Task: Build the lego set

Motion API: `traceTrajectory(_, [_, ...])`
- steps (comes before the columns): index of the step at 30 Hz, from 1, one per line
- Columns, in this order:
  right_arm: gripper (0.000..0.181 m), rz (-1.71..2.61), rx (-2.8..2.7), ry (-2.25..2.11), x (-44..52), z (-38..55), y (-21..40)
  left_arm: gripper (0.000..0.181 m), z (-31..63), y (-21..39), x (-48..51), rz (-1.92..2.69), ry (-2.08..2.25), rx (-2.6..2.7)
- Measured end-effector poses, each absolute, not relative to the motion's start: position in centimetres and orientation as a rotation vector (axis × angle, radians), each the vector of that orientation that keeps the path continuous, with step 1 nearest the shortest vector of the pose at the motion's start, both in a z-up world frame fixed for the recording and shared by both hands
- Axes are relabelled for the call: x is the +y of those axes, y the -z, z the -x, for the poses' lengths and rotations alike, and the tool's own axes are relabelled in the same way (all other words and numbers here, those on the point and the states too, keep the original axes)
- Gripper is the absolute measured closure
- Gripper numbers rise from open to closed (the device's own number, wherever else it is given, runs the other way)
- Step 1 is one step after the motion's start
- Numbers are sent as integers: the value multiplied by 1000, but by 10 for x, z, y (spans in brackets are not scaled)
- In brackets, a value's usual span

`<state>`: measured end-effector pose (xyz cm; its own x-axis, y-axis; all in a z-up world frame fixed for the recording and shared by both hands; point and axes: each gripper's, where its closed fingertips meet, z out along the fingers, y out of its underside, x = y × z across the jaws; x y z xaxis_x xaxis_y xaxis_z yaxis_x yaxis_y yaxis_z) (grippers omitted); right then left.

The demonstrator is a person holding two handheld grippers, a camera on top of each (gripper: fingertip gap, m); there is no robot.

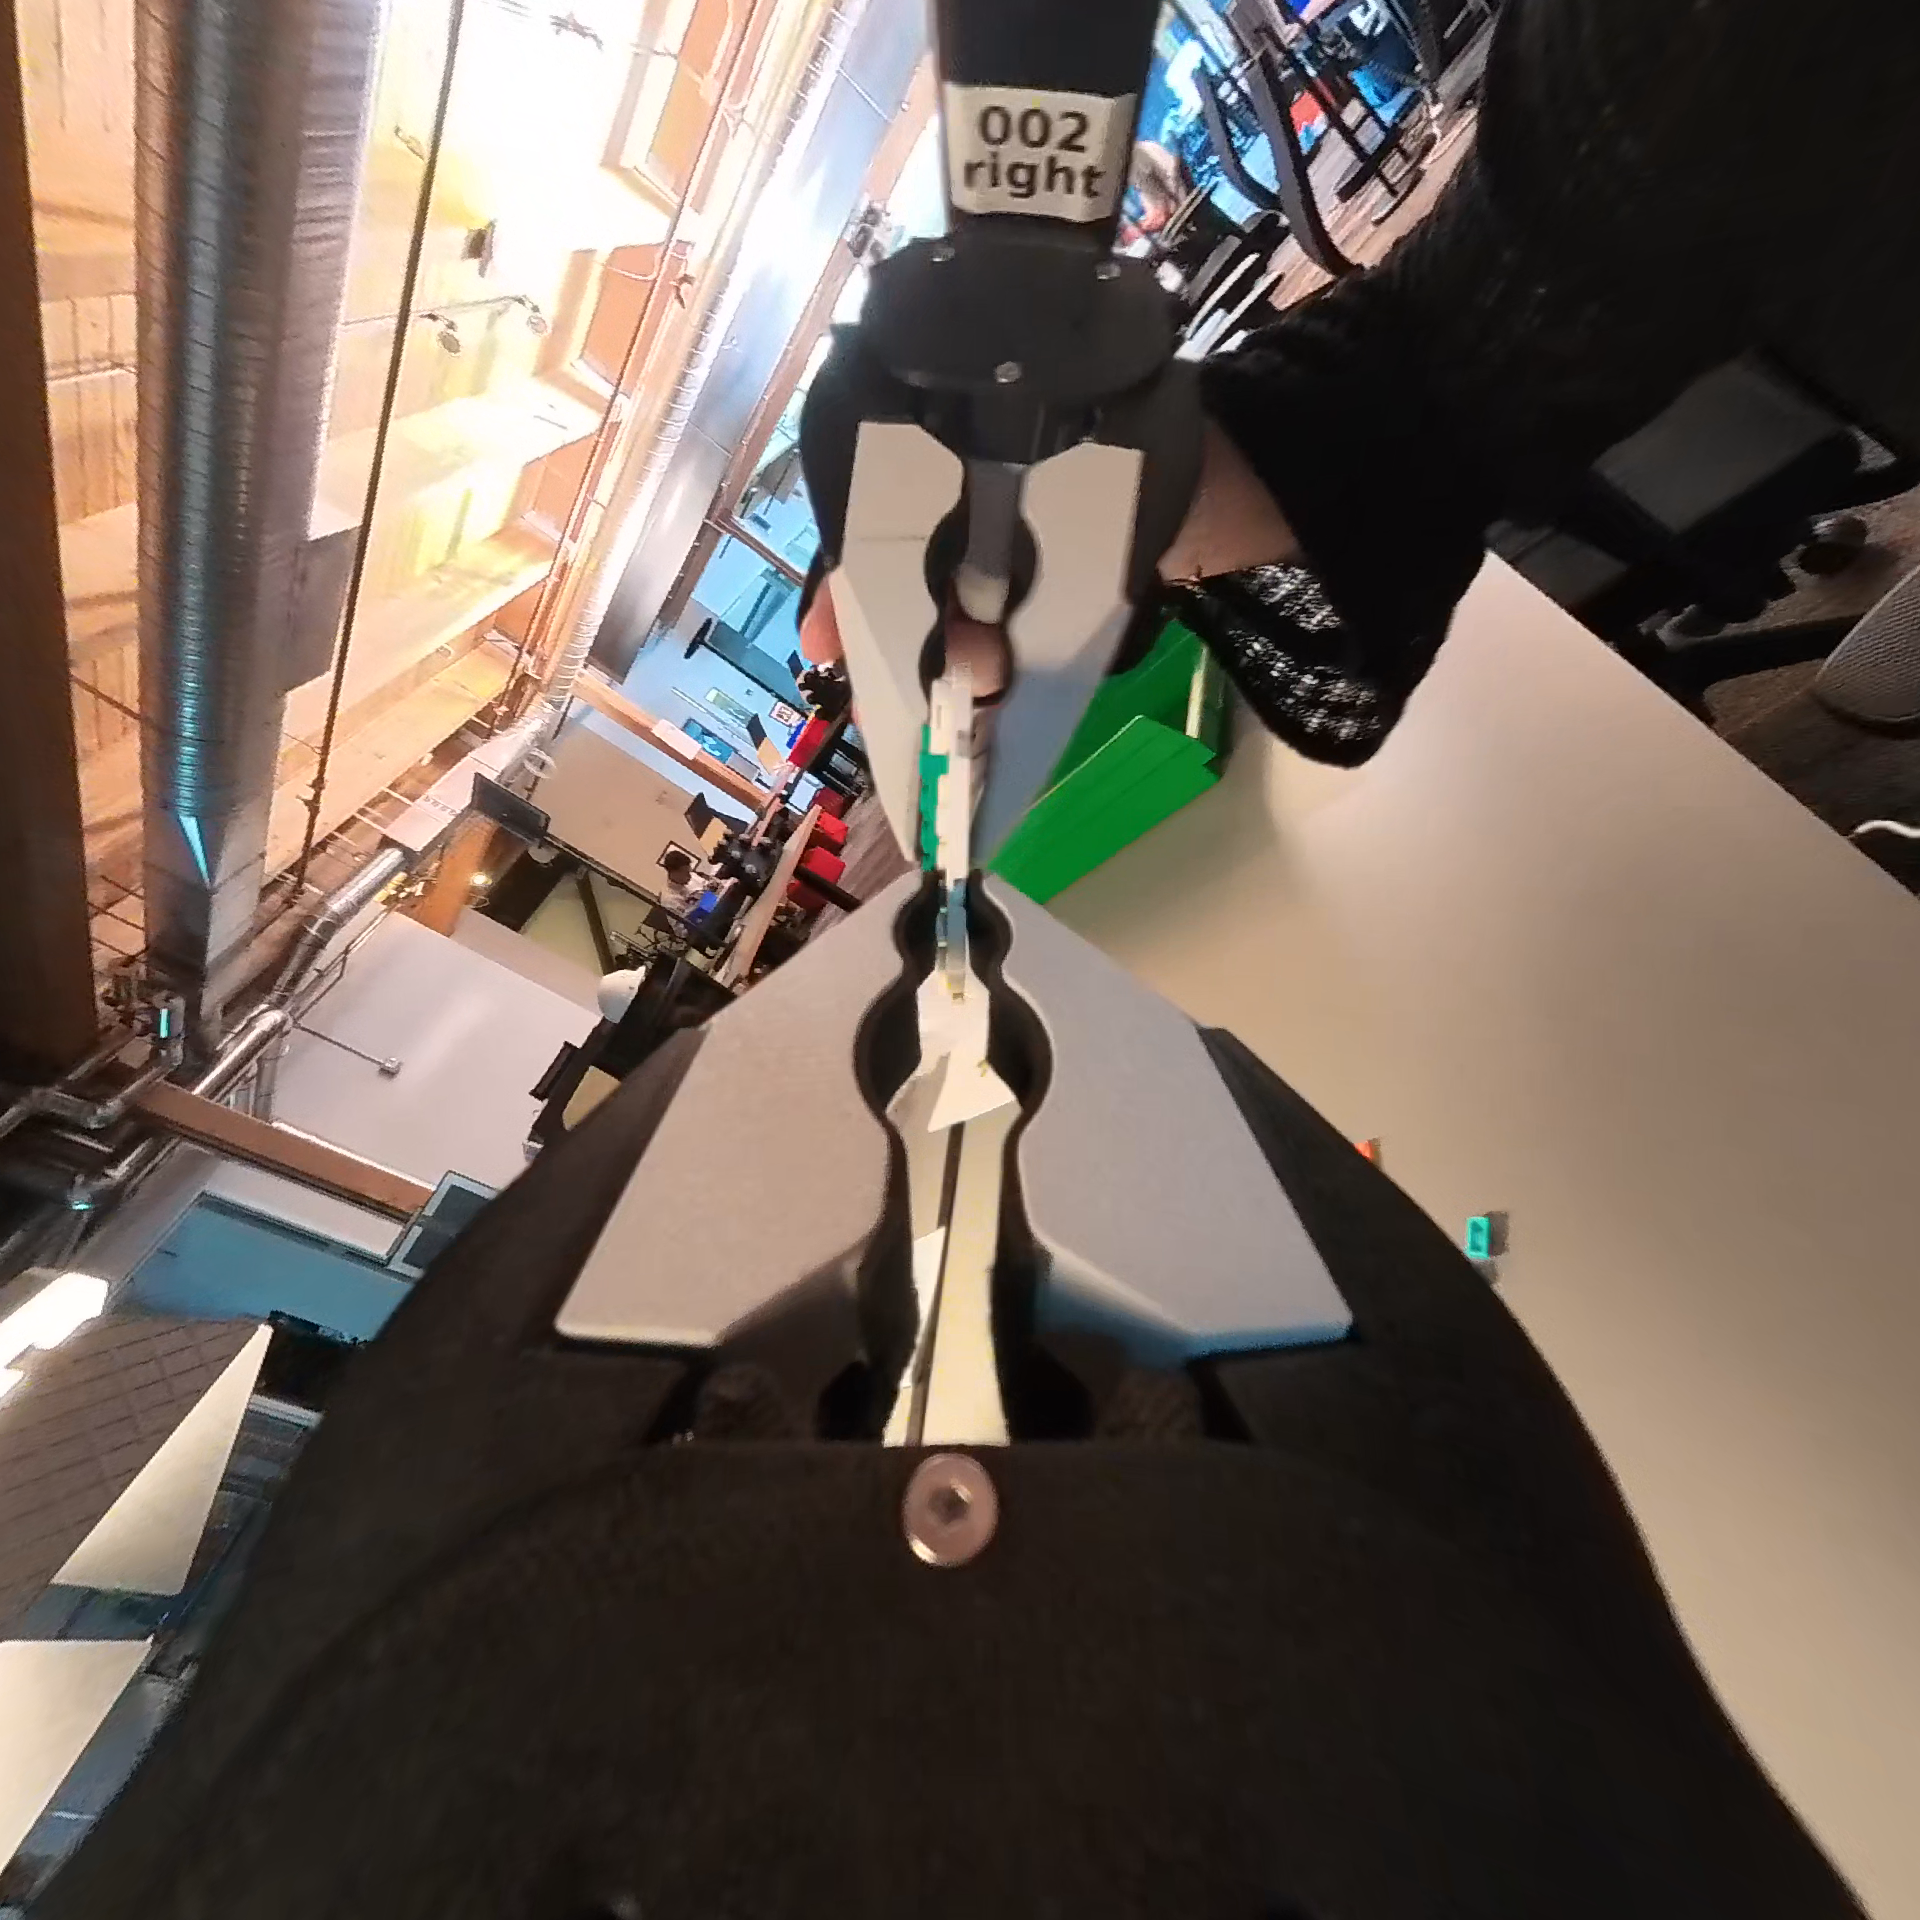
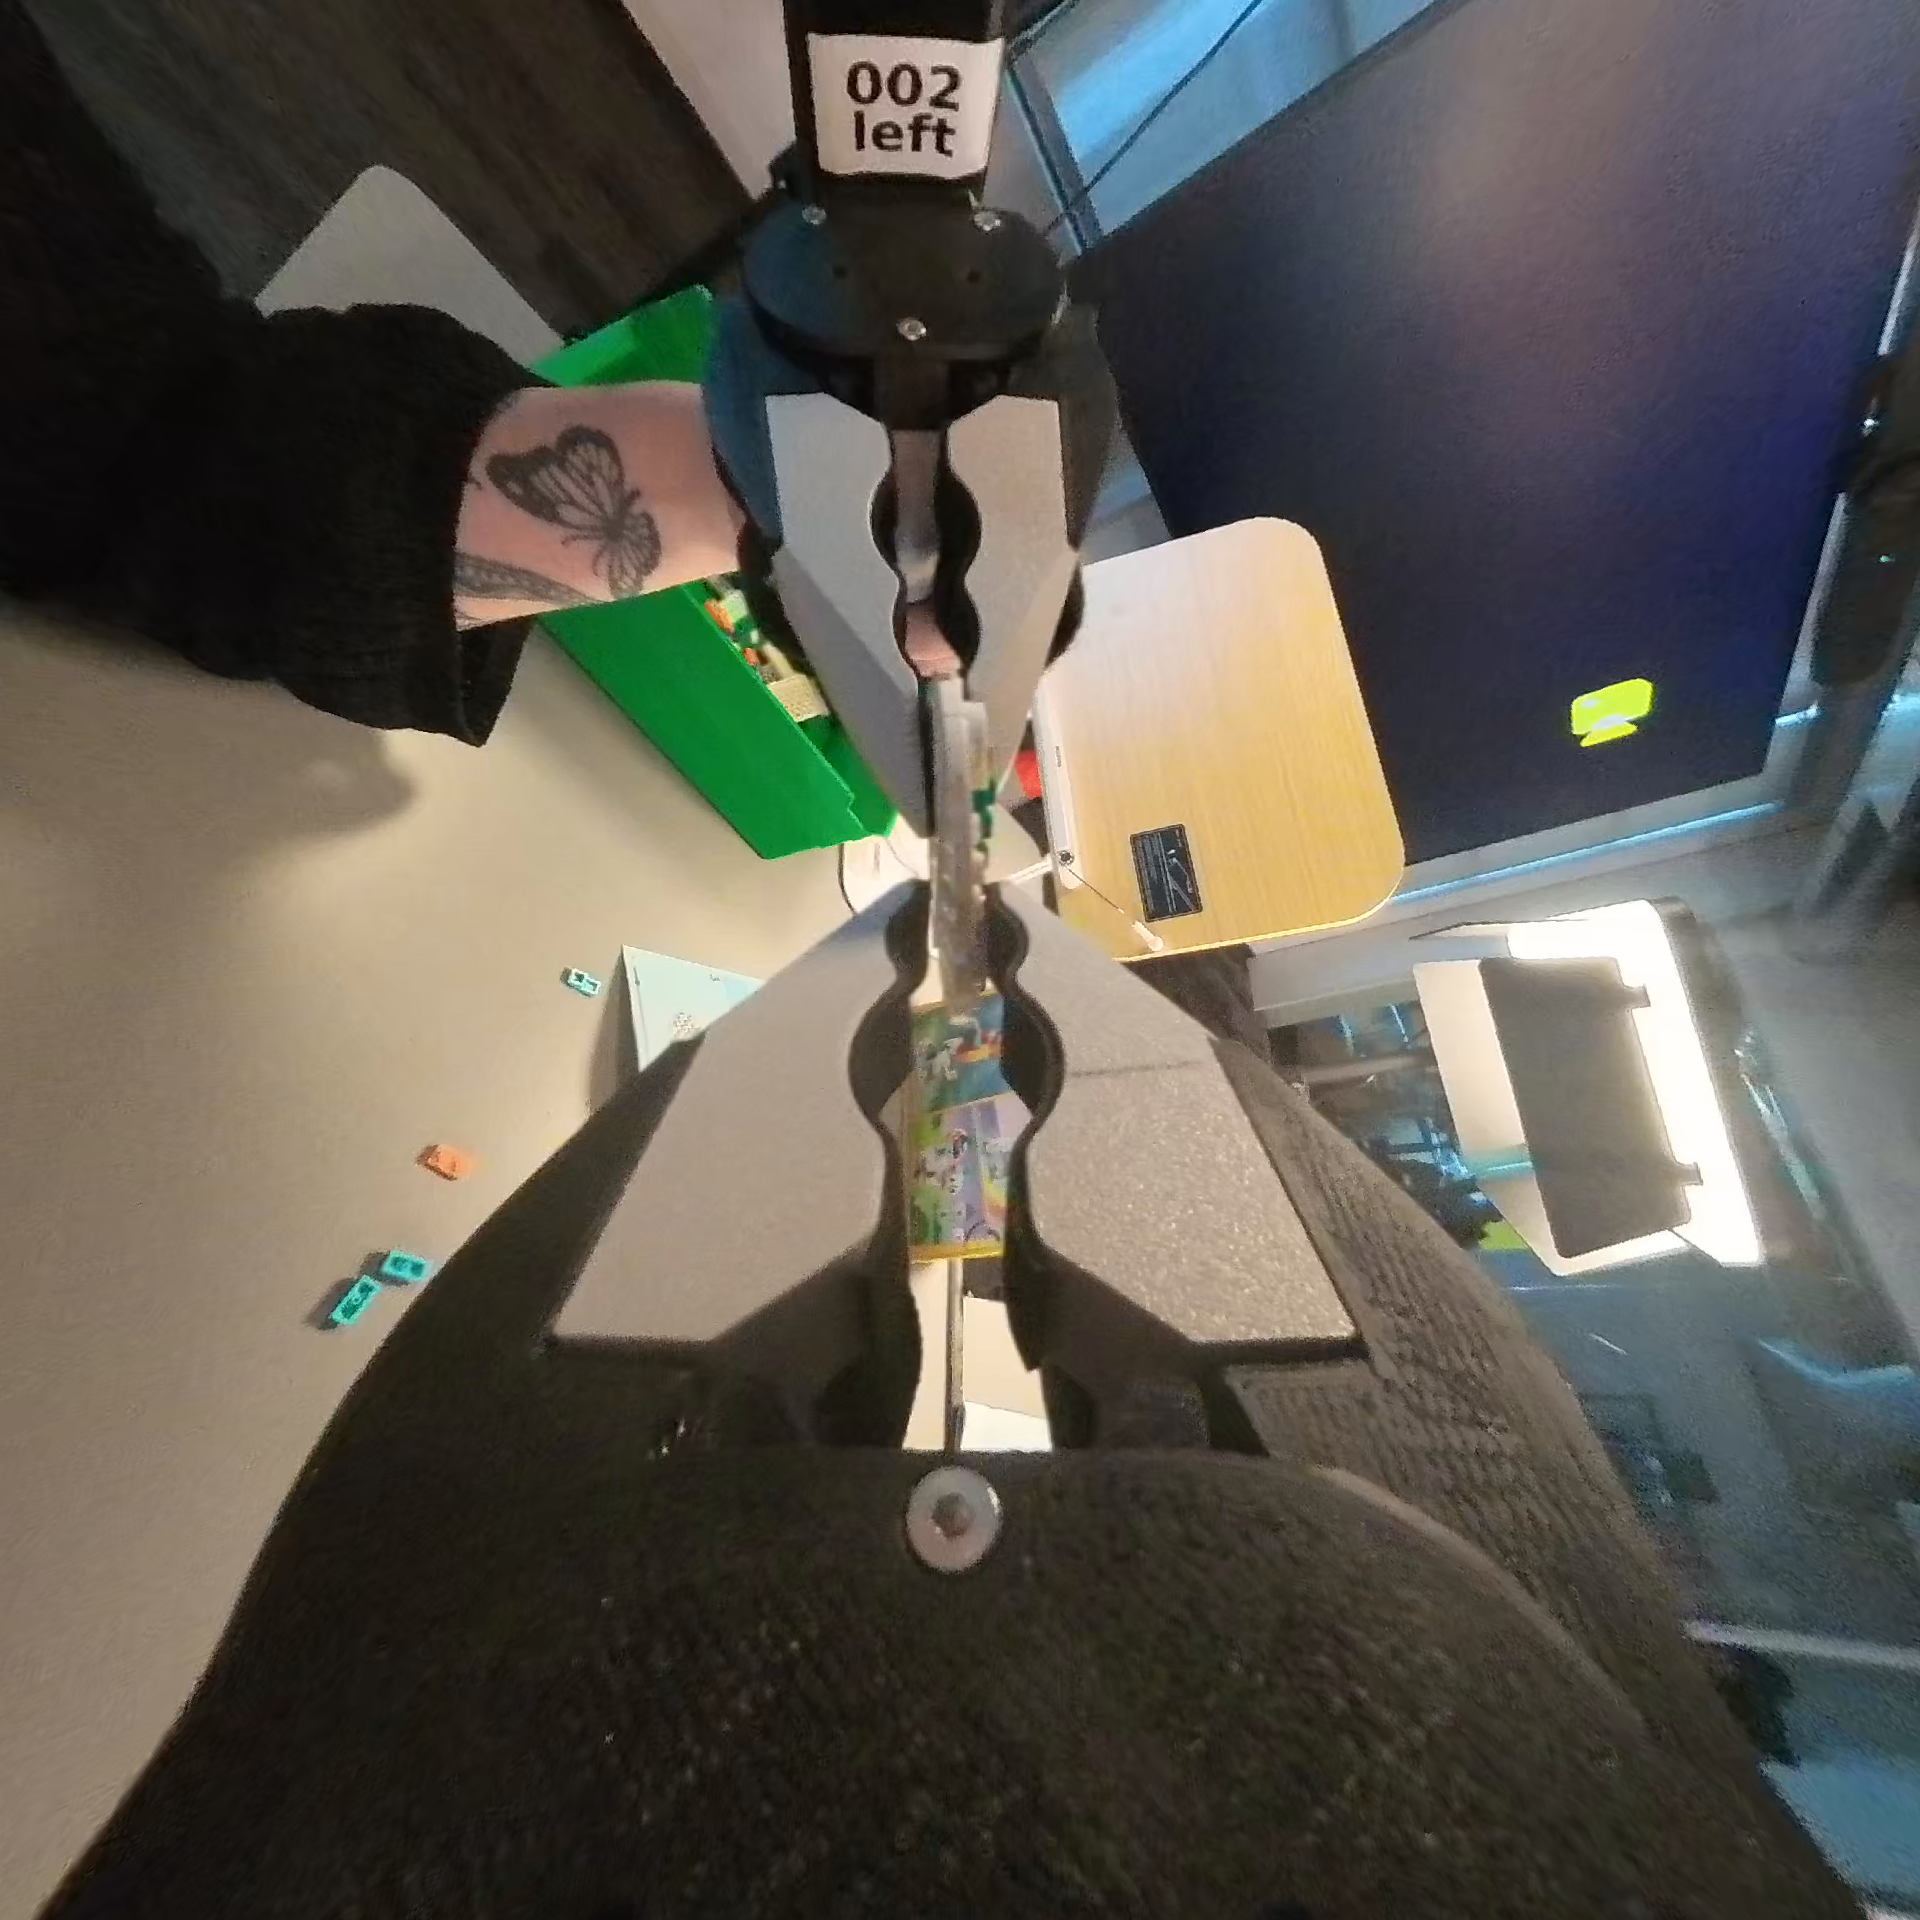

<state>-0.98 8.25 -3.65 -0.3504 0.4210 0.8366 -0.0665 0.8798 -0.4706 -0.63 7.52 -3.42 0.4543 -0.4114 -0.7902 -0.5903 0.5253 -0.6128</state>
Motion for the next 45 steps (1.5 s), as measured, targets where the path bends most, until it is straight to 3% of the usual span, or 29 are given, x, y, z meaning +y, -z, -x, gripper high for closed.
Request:
traceTrajectory(1, [175,264,-1866,-517,83,10,36,177,6,33,76,1074,-141,1149])
traceTrajectory(8, [174,255,-1871,-543,82,13,38,177,12,36,75,1074,-204,1163])
traceTrajectory(10, [143,310,-1885,-567,87,16,42,177,22,31,76,1091,-263,1120])
traceTrajectory(12, [134,405,-1897,-602,102,18,53,177,34,27,76,1106,-320,1085])
traceTrajectory(22, [144,1175,-2165,-689,197,30,235,177,88,23,73,1148,-625,987])
traceTrajectory(28, [153,1413,-2204,-735,213,22,310,177,102,31,81,1197,-689,965])
traceTrajectory(36, [153,1496,-2064,-795,232,15,326,177,134,28,74,1262,-791,862])
traceTrajectory(45, [147,1168,-1812,-632,249,38,299,177,187,9,27,1333,-1013,587])
